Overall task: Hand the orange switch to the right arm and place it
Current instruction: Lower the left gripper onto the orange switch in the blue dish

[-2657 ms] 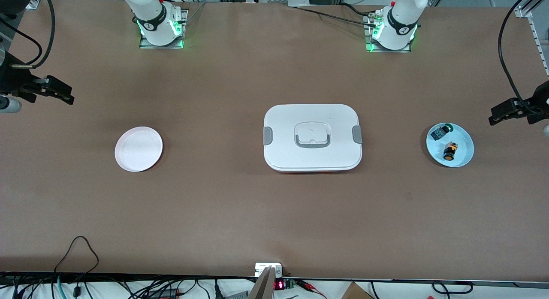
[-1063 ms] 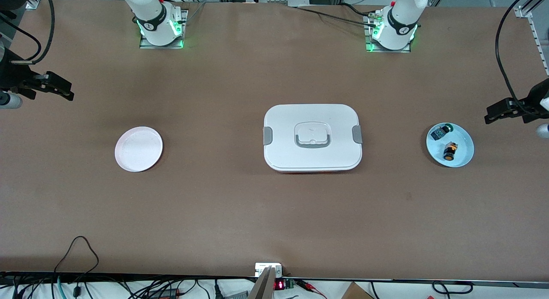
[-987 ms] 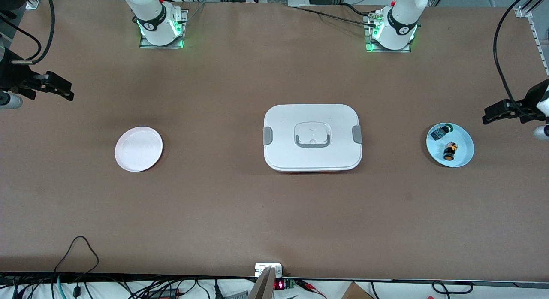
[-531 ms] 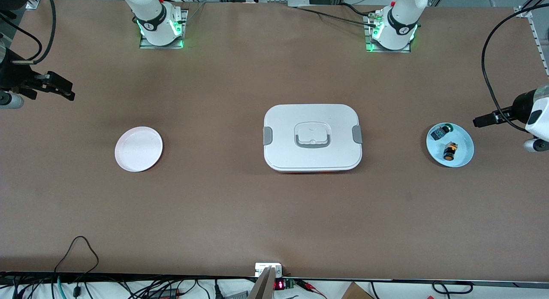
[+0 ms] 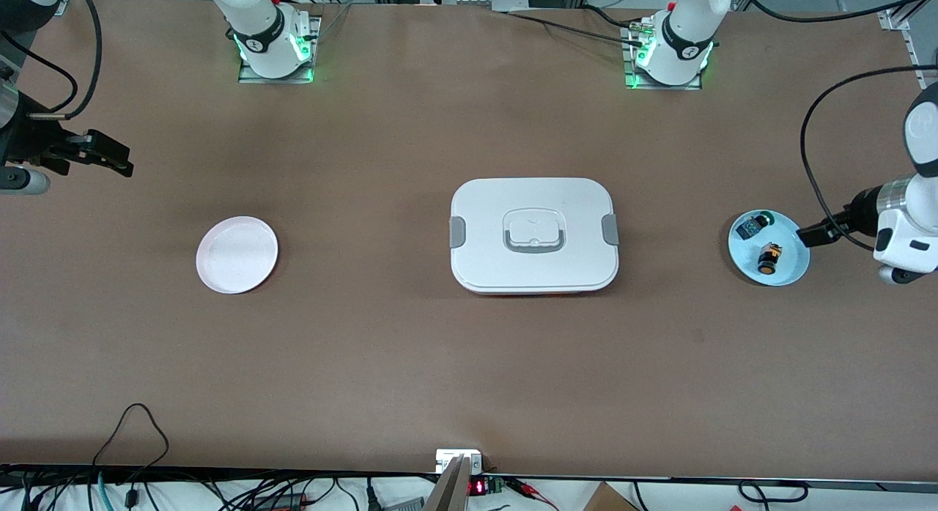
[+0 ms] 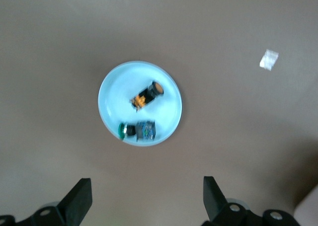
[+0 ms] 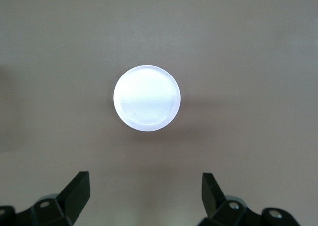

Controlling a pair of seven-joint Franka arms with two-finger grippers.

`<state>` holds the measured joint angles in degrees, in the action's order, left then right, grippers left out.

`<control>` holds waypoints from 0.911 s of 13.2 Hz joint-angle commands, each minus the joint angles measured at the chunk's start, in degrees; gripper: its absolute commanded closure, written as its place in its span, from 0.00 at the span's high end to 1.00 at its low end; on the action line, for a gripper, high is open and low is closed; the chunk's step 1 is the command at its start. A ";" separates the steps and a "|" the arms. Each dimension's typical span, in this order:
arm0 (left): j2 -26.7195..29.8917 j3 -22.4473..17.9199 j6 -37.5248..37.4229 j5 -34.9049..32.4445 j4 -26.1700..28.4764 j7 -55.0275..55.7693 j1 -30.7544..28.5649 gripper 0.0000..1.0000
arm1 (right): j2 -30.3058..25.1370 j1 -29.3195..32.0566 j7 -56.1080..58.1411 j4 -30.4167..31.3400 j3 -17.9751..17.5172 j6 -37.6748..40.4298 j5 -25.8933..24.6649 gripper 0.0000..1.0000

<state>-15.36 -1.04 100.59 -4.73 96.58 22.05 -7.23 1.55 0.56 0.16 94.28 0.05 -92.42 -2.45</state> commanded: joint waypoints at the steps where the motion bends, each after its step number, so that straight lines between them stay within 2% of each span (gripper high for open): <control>1: -1.06 -0.55 9.40 -1.34 4.75 0.36 -1.73 0.98 | 1.25 -0.29 -0.43 0.29 -0.32 -0.48 0.43 1.00; 4: -3.09 -1.77 18.39 -0.99 9.05 0.88 -2.53 0.97 | 2.57 -1.34 -0.34 0.37 -0.40 -0.39 0.08 1.00; 8: -4.58 -3.27 32.70 -0.11 19.33 3.79 -2.70 0.95 | 3.72 -1.35 0.36 0.29 -0.40 -0.48 0.43 1.00; 12: -7.40 -4.33 37.83 1.65 20.76 4.14 -3.14 0.95 | 3.72 -1.43 -0.08 0.46 -0.40 -0.13 0.78 1.00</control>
<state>-22.47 -4.85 137.00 -4.14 117.19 25.70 -10.32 5.77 -0.84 0.20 94.38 -0.26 -92.65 -2.45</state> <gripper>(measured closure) 0.044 0.000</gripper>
